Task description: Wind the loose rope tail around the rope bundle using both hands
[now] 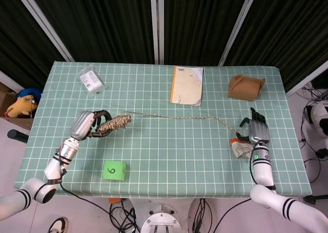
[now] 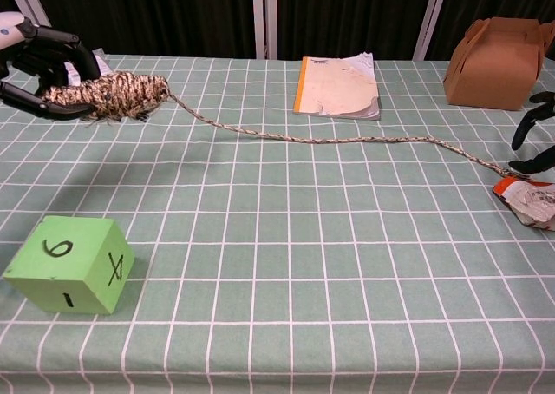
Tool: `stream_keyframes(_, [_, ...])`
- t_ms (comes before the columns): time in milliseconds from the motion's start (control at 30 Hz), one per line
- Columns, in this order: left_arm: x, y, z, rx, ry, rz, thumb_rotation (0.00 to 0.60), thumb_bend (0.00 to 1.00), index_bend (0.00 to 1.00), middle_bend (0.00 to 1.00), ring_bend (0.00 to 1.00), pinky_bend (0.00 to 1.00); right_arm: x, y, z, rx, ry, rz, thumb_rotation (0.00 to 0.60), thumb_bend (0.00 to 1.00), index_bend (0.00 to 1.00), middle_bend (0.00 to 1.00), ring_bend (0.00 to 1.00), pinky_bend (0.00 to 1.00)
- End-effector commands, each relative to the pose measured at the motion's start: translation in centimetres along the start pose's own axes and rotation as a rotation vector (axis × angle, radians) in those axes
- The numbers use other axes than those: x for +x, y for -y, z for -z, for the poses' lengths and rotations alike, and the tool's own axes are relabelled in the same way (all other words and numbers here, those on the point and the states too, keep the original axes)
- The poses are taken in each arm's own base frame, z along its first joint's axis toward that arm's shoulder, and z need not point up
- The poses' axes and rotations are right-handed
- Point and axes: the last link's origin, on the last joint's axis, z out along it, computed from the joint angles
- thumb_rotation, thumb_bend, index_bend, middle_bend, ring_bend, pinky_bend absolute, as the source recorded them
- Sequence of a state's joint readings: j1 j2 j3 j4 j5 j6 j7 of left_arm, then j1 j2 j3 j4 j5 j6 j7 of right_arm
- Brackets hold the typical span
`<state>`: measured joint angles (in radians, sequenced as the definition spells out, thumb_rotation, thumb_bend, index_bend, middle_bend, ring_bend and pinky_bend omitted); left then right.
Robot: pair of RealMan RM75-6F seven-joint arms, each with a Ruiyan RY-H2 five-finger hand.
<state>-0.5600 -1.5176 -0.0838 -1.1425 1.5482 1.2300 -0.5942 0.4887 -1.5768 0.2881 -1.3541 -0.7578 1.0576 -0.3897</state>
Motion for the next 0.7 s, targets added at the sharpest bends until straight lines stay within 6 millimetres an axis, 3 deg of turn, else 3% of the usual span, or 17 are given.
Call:
stream_keyframes(33, [0.04, 0.05, 0.03, 0.003, 0.002, 0.0, 0.6, 0.48, 0.72, 0.73, 0.7, 0.73, -0.61, 0.41, -0.21, -0.012, 0.012, 0.009, 0.6, 0.25, 0.52, 0.0, 0.0, 0.0])
stream_keyframes(700, [0.25, 0.35, 0.18, 0.017, 0.007, 0.004, 0.6, 0.48, 0.72, 0.73, 0.7, 0.72, -1.33, 1.26, -0.42, 0.0, 0.024, -0.041, 0.6, 0.3, 0.52, 0.0, 0.0, 0.0])
